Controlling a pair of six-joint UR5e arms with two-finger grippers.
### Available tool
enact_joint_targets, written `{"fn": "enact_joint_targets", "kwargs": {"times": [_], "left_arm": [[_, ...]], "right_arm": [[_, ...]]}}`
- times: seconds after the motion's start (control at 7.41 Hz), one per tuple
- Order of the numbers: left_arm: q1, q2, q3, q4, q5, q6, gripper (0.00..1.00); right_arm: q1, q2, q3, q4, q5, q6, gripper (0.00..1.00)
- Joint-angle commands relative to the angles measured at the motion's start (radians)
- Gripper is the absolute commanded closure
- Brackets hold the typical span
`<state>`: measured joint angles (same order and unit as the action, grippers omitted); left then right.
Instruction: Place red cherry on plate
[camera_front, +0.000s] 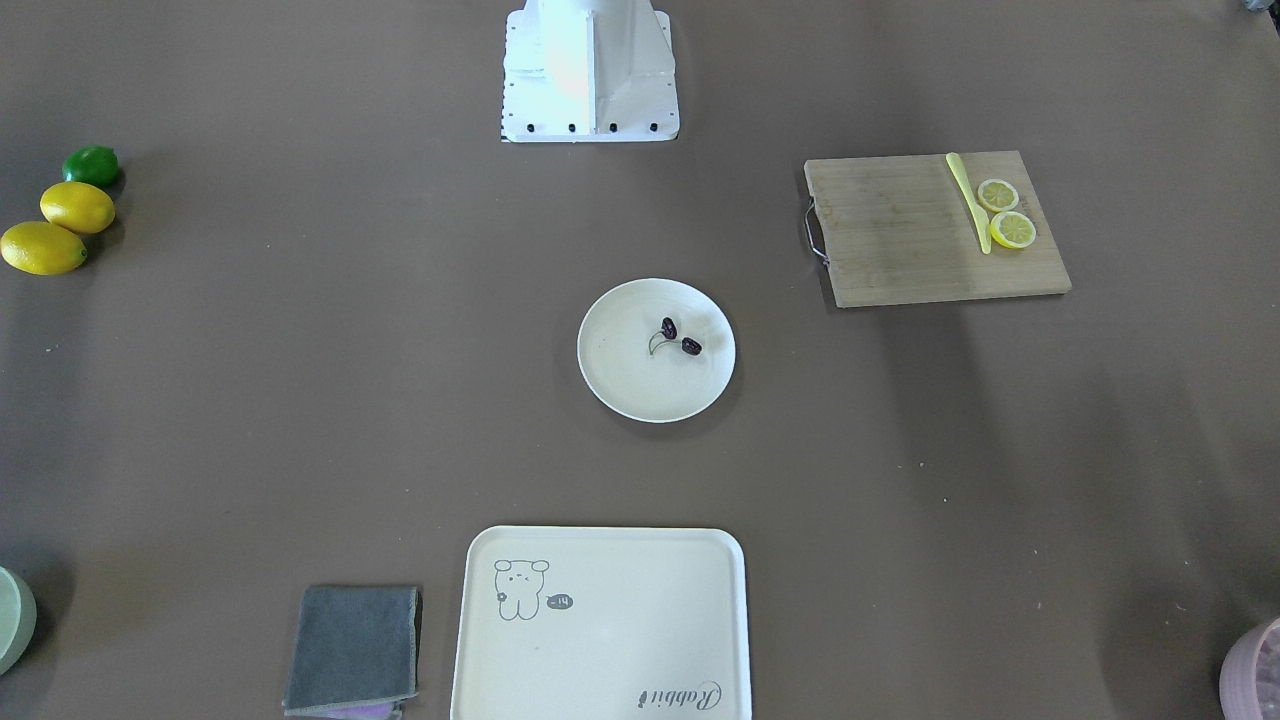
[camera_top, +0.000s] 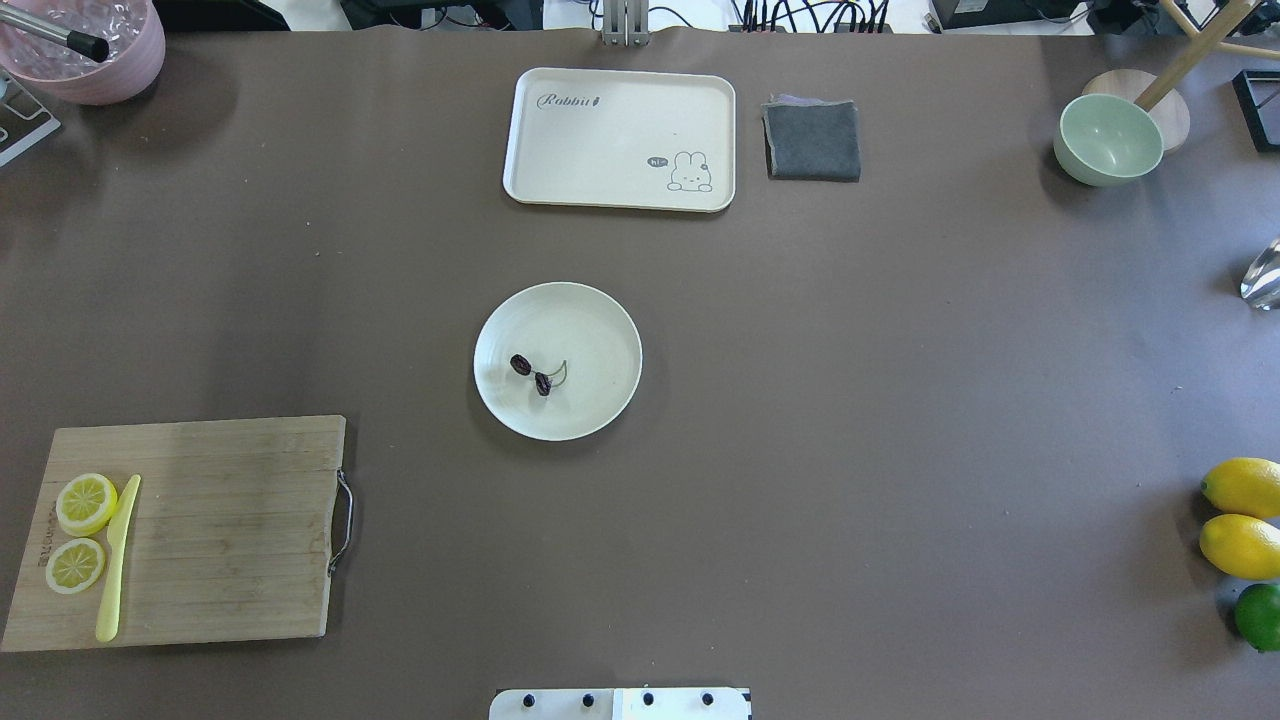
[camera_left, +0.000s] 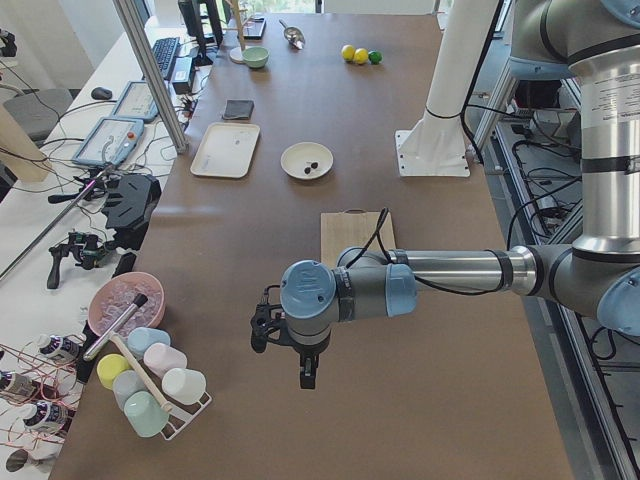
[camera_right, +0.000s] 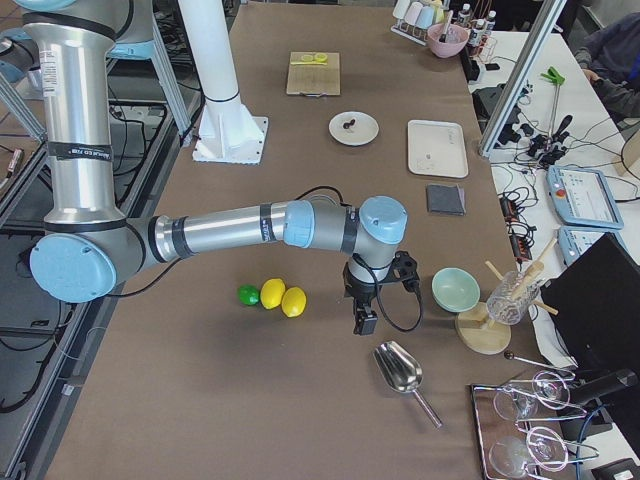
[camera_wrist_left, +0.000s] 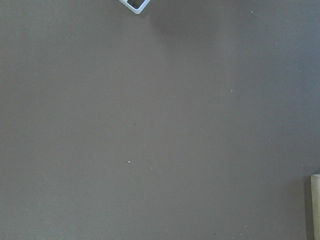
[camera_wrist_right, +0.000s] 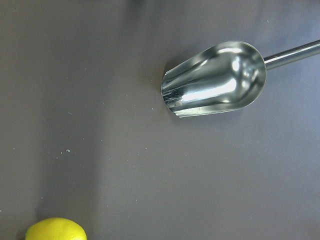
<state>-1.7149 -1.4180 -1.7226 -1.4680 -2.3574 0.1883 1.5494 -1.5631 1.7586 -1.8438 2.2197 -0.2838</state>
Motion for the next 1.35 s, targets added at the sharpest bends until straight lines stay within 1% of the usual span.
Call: {"fn": "enact_joint_targets", "kwargs": {"times": [0.0,0.54,1.21], "left_arm": [[0.0,0.001,0.0,0.0,0.001,-0.001,0.01],[0.001,-0.001,-0.002,0.0,0.0,-0.001,0.01],[0.001,-0.006,-0.006,-0.002,0.0,0.0,0.01]], "right_arm": [[0.0,0.0,-0.001,0.0,0.0,0.0,0.0],[-0.005,0.002,0.001,0.0,0.0,-0.001,0.0],[-0.026,0.002,0.007,0.0,0.026,-0.005,0.0]]}}
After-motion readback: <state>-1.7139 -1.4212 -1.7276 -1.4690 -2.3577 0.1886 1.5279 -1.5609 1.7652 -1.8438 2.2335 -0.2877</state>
